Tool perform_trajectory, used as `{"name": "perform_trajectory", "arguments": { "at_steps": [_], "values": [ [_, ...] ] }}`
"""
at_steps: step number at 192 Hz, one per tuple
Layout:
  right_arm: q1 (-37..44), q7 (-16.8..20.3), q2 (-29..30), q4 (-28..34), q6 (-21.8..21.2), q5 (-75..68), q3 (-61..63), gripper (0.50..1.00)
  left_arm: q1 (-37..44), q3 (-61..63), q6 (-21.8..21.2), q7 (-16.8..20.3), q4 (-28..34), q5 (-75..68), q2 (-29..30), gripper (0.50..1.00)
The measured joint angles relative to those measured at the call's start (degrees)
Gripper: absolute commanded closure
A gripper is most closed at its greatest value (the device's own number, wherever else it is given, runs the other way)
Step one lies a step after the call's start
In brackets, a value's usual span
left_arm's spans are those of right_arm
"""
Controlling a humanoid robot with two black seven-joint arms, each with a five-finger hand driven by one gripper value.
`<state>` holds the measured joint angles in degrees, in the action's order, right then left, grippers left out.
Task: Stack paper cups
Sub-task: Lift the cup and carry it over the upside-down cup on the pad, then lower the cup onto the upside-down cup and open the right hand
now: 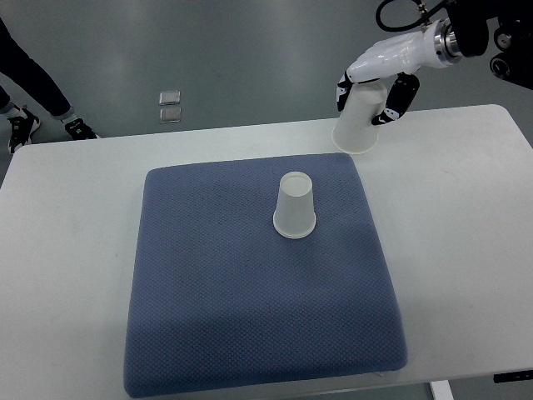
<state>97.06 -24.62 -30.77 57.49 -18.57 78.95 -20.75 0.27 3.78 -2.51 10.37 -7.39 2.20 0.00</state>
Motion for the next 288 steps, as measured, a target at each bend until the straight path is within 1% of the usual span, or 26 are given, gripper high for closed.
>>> {"name": "perform_trajectory", "arguments": {
  "at_steps": [26,55,76,107,139,288],
  "values": [
    [1.48,-0.07,0.89,1.99,-1.36,-0.35,1.28,0.836,-0.01,0.00,0.00,0.00,0.00,0.03,0.00,0.500],
    [1.96,-0.57,1.96,3.09,-5.37,-0.95,5.21,0.836,0.00,0.00,0.00,0.00,0.00,0.03,0.00,0.500],
    [2.02,-0.67,2.36,4.46,-6.37,-1.01,6.40,0.836,0.00,0.00,0.00,0.00,0.00,0.03,0.00,0.500],
    [1.94,-0.70,5.25,5.40,-6.75,-1.07,6.60,0.836,-0.01,0.00,0.00,0.00,0.00,0.03,0.00,0.500],
    [1.29,-0.64,6.85,5.44,-6.91,-1.06,6.61,0.834,-0.01,0.00,0.00,0.00,0.00,0.02,0.00,0.500],
    [-2.19,-0.02,7.82,4.07,-5.58,-0.22,6.43,0.834,-0.01,0.00,0.02,0.00,0.00,0.00,0.00,0.500]
  ]
}}
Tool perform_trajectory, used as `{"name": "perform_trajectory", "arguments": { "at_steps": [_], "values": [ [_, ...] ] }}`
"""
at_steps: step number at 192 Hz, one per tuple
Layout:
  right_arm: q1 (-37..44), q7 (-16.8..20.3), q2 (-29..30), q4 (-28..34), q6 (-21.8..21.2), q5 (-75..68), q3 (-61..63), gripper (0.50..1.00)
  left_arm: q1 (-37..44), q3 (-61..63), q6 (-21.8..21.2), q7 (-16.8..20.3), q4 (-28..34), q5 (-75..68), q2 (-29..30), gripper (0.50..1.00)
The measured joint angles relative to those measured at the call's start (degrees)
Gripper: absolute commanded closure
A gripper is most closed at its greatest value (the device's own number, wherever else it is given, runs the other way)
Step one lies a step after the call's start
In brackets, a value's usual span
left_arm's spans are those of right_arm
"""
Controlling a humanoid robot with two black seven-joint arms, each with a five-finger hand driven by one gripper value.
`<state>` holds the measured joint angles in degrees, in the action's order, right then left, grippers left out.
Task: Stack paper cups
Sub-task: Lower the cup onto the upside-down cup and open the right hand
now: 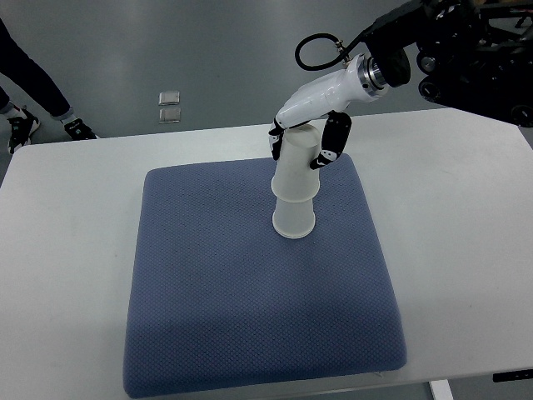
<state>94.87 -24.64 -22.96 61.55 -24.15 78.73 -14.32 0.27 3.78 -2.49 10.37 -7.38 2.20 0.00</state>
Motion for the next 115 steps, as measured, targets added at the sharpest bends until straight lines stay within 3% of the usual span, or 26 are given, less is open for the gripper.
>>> {"name": "perform_trajectory", "arguments": {
  "at_steps": [53,60,84,115],
  "values": [
    [-1.13,0.12,0.43,-0.84,0.90,0.34,-0.17,0.818,0.00,0.00,-0.01,0.00,0.00,0.00,0.00,0.500],
    [-1.16,0.12,0.53,-0.88,0.93,0.34,-0.19,0.793,0.00,0.00,-0.01,0.00,0.00,0.00,0.00,0.500],
    [-1.40,0.12,0.71,-0.90,0.94,0.13,-0.23,0.636,0.00,0.00,-0.02,0.00,0.00,0.01,0.00,0.500],
    [-1.52,0.08,0.80,-1.11,1.02,-0.31,-0.21,0.585,0.00,0.00,-0.02,0.00,0.00,0.01,0.00,0.500]
  ]
}}
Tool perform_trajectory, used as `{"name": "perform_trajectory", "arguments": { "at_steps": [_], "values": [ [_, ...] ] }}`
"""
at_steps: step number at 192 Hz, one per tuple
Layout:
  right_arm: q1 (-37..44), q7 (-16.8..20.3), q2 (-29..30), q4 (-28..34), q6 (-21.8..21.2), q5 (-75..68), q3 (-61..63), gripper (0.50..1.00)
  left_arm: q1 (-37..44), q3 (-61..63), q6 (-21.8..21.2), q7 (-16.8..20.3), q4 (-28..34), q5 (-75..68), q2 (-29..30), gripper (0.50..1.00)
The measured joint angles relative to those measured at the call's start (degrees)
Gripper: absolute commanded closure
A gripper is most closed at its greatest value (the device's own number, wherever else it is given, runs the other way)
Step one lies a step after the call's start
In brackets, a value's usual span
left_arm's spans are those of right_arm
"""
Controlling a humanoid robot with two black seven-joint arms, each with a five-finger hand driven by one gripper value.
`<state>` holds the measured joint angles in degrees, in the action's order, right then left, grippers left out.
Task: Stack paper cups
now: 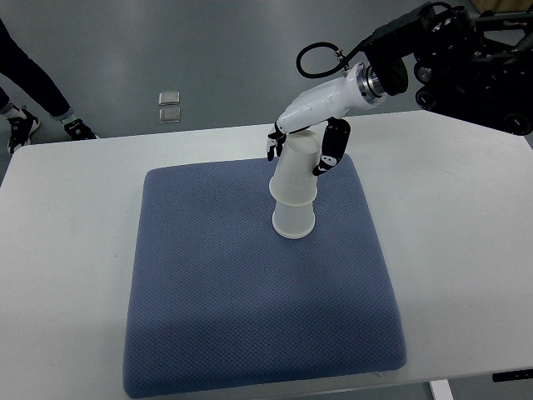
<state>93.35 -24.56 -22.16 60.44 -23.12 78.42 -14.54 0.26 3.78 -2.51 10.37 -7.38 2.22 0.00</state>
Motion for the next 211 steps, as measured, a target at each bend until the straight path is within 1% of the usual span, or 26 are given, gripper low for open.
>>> {"name": "perform_trajectory", "arguments": {
  "at_steps": [91,116,167,196,211],
  "values": [
    [-0.03,-0.05,0.05,-0.16,0.01,-0.11,0.12,0.583,0.00,0.00,0.00,0.00,0.00,0.01,0.00,0.500],
    [-1.09,-0.06,0.06,-1.54,0.22,-0.05,0.27,0.583,0.00,0.00,0.00,0.00,0.00,0.01,0.00,0.500],
    [-3.75,-0.08,-0.01,-8.89,3.47,-0.88,0.46,0.583,0.00,0.00,0.00,0.00,0.00,0.01,0.00,0.500],
    [-6.17,0.07,-0.13,-11.15,7.25,-5.08,0.48,0.583,0.00,0.00,0.01,0.00,0.00,0.01,0.00,0.500],
    [-7.73,0.77,-0.12,-12.55,8.75,-7.69,0.48,0.585,0.00,0.00,0.00,0.00,0.00,0.01,0.00,0.500]
  ]
}}
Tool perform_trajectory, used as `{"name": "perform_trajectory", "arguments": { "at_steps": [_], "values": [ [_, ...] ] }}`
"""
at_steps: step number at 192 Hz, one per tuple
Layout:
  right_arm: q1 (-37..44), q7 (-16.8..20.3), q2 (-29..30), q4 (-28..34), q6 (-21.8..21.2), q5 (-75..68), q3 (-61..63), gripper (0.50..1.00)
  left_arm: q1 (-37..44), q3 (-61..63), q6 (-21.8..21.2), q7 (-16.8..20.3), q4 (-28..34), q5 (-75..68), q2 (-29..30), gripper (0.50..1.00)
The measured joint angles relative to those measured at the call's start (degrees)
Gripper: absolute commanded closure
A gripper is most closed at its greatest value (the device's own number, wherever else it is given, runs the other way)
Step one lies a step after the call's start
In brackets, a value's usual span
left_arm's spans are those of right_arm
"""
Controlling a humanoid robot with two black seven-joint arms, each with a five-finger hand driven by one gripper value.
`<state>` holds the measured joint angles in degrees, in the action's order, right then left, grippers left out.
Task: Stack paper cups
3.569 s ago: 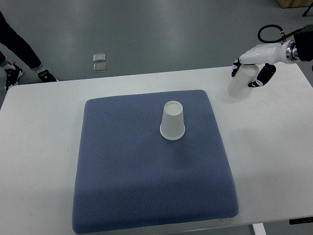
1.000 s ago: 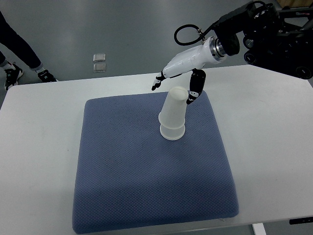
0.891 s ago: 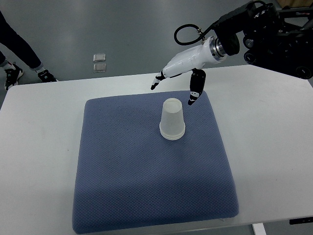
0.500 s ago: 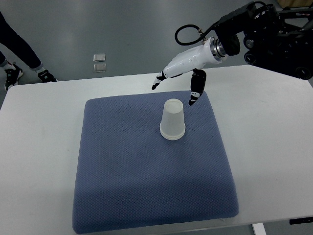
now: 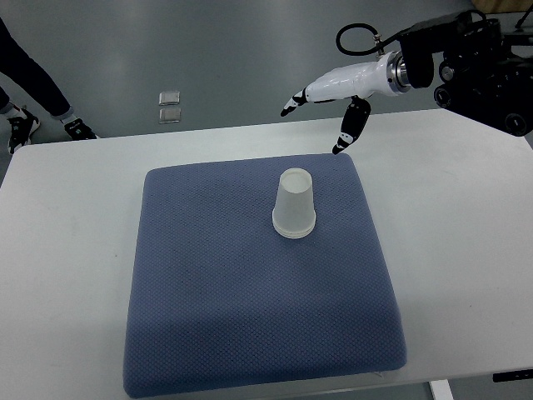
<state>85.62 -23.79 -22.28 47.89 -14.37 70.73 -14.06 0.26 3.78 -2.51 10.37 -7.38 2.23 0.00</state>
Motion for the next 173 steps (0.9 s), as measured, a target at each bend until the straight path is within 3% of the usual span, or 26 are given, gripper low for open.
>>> {"name": "perform_trajectory", "arguments": {
  "at_steps": [63,173],
  "values": [
    [-6.29,1.25,2.13,-7.19,5.52,-25.25,7.89,0.585,0.00,0.00,-0.03,0.00,0.00,-0.01,0.00,0.500],
    [-16.36,2.19,8.39,-8.35,21.83,-65.05,24.03,0.585,0.00,0.00,0.02,0.00,0.00,-0.01,0.00,0.500]
  ]
}}
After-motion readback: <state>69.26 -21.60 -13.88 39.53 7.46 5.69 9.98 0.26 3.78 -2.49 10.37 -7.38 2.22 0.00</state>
